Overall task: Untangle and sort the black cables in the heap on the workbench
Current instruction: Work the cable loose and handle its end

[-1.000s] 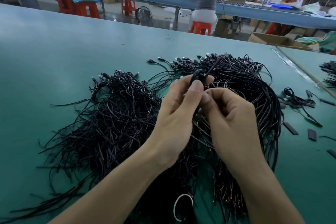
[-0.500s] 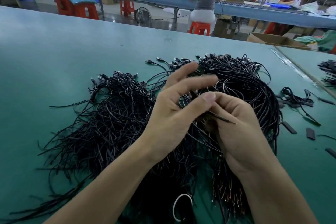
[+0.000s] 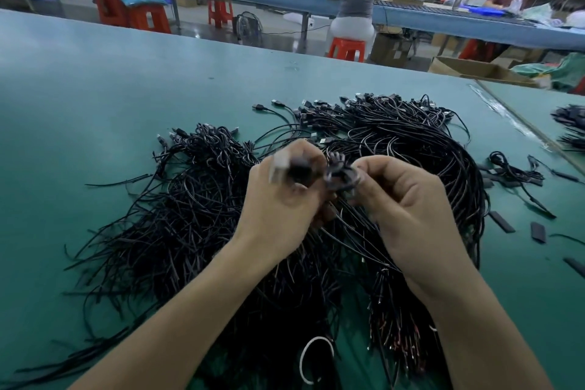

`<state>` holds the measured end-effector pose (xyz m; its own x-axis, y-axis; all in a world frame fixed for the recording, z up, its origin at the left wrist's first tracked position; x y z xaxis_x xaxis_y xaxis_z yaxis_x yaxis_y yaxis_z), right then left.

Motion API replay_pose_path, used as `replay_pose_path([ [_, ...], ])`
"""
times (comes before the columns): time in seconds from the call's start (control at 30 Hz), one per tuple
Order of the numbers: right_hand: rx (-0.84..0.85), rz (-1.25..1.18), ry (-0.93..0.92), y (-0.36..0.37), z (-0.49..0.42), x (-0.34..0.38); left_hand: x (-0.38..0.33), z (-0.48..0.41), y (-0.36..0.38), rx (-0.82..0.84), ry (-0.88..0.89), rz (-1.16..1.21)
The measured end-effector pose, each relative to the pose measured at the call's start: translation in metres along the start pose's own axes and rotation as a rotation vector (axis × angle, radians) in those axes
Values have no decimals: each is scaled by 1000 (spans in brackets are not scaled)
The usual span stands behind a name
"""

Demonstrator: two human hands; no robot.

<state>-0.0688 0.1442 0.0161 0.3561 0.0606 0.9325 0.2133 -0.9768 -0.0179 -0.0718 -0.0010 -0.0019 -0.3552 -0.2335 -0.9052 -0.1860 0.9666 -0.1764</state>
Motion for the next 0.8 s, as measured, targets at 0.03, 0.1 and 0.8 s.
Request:
replay_pose_path([
  [0.03, 19, 20, 6, 2, 0, -2, 0, -1, 0, 6, -19, 47],
  [0.1, 20, 74, 37, 3, 0, -7, -4, -5, -1, 30, -7, 83],
  [0.8, -304, 169, -96, -7, 3, -9, 2, 2, 7, 177, 182, -284],
])
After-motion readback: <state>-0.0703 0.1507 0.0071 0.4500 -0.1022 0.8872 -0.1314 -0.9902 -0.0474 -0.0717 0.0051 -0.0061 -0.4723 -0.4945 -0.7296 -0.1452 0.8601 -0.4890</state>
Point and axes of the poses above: each hand's wrist, its own z-axis away from the middle knuckle, its own y-axis out of the palm, x = y × z, the point moved 3 cm from there along -z, towards the middle knuckle, and after that the axes turned 6 degrees about -z, right-handed, at the moved point
